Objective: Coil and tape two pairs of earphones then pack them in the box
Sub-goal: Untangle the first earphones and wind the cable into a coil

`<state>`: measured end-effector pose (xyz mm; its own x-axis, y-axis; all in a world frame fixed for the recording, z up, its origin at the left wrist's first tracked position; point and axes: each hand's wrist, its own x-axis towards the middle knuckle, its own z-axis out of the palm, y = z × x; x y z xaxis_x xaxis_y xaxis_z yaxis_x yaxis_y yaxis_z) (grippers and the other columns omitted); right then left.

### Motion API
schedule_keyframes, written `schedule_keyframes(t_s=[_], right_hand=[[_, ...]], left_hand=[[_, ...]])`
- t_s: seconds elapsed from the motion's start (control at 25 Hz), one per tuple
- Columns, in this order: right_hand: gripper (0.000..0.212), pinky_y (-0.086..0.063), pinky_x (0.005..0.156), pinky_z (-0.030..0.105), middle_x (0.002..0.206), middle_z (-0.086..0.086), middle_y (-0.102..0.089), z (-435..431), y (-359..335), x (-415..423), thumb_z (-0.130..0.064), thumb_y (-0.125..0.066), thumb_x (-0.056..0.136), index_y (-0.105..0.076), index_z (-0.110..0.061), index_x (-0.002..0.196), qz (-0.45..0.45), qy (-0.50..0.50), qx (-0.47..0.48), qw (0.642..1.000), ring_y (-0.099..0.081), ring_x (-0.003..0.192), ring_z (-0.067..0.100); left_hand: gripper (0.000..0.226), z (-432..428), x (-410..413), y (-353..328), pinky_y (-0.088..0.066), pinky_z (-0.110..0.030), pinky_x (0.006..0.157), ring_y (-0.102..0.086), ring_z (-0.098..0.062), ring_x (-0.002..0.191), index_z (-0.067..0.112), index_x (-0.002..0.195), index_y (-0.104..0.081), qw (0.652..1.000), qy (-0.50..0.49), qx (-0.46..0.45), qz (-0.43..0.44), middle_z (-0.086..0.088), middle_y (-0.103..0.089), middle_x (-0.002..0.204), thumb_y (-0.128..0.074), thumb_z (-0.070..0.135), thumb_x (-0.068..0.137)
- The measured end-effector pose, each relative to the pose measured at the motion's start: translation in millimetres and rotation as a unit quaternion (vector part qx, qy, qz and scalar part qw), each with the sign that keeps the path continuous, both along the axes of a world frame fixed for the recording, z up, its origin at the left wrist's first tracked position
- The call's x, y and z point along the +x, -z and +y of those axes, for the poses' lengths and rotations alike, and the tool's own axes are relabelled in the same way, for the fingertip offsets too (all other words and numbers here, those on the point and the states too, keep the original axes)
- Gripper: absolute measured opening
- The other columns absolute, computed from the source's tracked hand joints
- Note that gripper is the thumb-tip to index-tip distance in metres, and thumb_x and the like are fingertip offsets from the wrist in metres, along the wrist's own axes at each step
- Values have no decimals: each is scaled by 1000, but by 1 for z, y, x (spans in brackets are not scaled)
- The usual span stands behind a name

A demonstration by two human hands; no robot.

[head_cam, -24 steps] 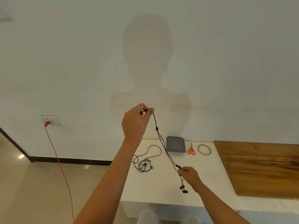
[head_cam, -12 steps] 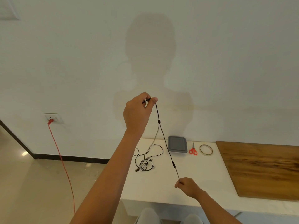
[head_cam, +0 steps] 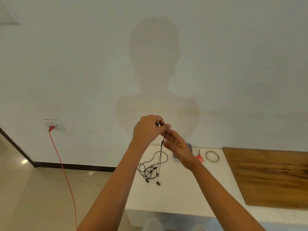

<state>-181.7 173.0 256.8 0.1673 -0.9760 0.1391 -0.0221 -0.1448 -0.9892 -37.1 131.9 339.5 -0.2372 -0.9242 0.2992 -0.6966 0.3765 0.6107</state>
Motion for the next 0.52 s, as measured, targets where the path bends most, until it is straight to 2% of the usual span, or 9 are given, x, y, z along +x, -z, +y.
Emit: schedule_keyframes(t_s=[0.08, 0.16, 0.24, 0.32, 0.36, 0.44, 0.48, 0.52], right_hand=[[20, -53, 86, 27, 97, 3, -72, -5, -28, 6, -10, -51, 96, -61, -7, 113, 60, 48, -82, 994, -68, 96, 14], [17, -54, 80, 31, 75, 4, -72, -11, -30, -2, -10, -50, 96, -67, -9, 95, 103, 152, -105, 977, -71, 77, 15], [19, -55, 82, 36, 73, 5, -71, -16, -18, -19, -12, -50, 96, -67, -11, 88, 87, 254, -45, 962, -71, 76, 17], [19, -54, 86, 36, 84, 3, -72, -18, -5, -31, -15, -48, 95, -67, -12, 90, 133, 309, 24, 941, -69, 85, 16], [18, -51, 88, 34, 96, 2, -71, -17, -2, -30, -16, -48, 95, -66, -14, 98, 174, 292, 42, 939, -66, 95, 15], [29, -43, 96, 24, 122, -5, -61, -13, -6, -14, -13, -49, 94, -56, -17, 123, 202, 167, 17, 965, -55, 113, 6], [36, -42, 97, 18, 125, -9, -58, -11, -9, -5, -11, -50, 94, -51, -18, 129, 193, 99, -20, 976, -52, 116, 0], [36, -43, 93, 13, 120, -10, -61, -9, -13, 2, -11, -52, 94, -52, -19, 129, 193, 59, -60, 977, -55, 110, -4]], left_hand=[[36, 0, 4, 6, -38, -23, 52, -45, -7, 51, 17, 68, -65, 999, 21, 21, 28, 8, -50, 52, -64, 49, 82], [43, 0, 14, 12, -32, -17, 49, -39, -6, 46, 10, 69, -65, 997, 17, 54, 46, 8, -44, 49, -57, 47, 89], [44, 1, 28, 23, -31, -13, 48, -39, -5, 45, 11, 72, -67, 995, 13, 98, 20, 9, -45, 51, -51, 45, 94], [37, 5, 34, 37, -34, -13, 51, -43, -7, 50, 16, 73, -69, 992, 6, 120, 34, 5, -55, 61, -51, 40, 95], [34, 7, 31, 42, -36, -14, 52, -44, -8, 51, 17, 72, -70, 991, -2, 118, 67, 4, -58, 66, -53, 36, 95], [32, 9, 18, 48, -37, -17, 52, -43, -8, 50, 16, 71, -70, 986, -2, 115, 120, 4, -59, 65, -55, 33, 94], [34, 9, 11, 48, -38, -19, 53, -43, -8, 49, 14, 71, -69, 985, 5, 119, 123, 4, -57, 61, -54, 33, 94], [36, 10, 5, 47, -39, -23, 55, -43, -9, 49, 11, 70, -68, 985, 12, 123, 119, 5, -54, 57, -53, 34, 94]])
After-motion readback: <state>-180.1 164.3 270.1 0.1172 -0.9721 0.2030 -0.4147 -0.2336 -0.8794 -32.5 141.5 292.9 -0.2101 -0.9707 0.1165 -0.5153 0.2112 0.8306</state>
